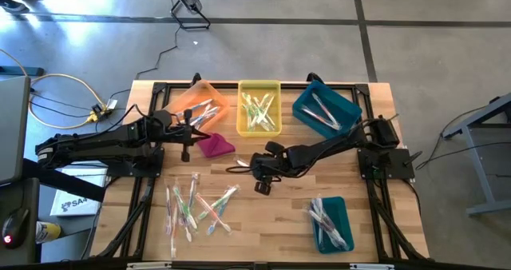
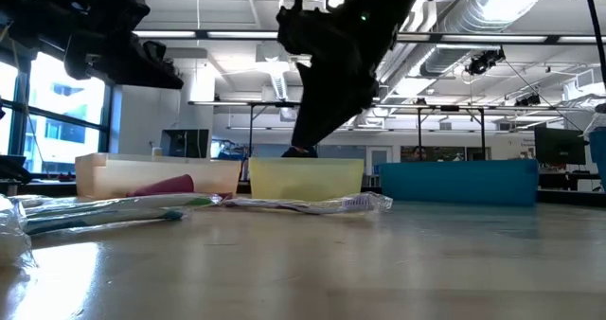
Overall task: Pick & Place Toothbrushes
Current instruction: Put the purple toothbrush into the bottom blue bin
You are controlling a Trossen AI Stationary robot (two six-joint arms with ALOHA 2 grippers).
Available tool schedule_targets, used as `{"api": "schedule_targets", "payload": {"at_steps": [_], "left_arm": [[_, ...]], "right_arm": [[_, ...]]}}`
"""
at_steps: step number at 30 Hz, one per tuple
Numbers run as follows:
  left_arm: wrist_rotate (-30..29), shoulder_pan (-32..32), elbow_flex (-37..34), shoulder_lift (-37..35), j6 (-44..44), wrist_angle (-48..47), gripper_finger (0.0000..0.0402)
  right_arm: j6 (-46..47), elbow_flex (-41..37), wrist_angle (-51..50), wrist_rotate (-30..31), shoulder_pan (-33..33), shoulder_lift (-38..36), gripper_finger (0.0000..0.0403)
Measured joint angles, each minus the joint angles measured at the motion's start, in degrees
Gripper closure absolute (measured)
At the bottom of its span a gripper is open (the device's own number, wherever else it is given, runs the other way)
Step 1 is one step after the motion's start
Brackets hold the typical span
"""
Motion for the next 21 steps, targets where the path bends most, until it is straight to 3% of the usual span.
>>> {"api": "schedule_targets", "payload": {"at_steps": [21], "left_arm": [[-0.5,0.0,0.0,0.0,0.0,-2.4,0.0402]], "right_arm": [[0.2,0.0,-1.9,-1.4,-0.1,6.2,0.0266]]}}
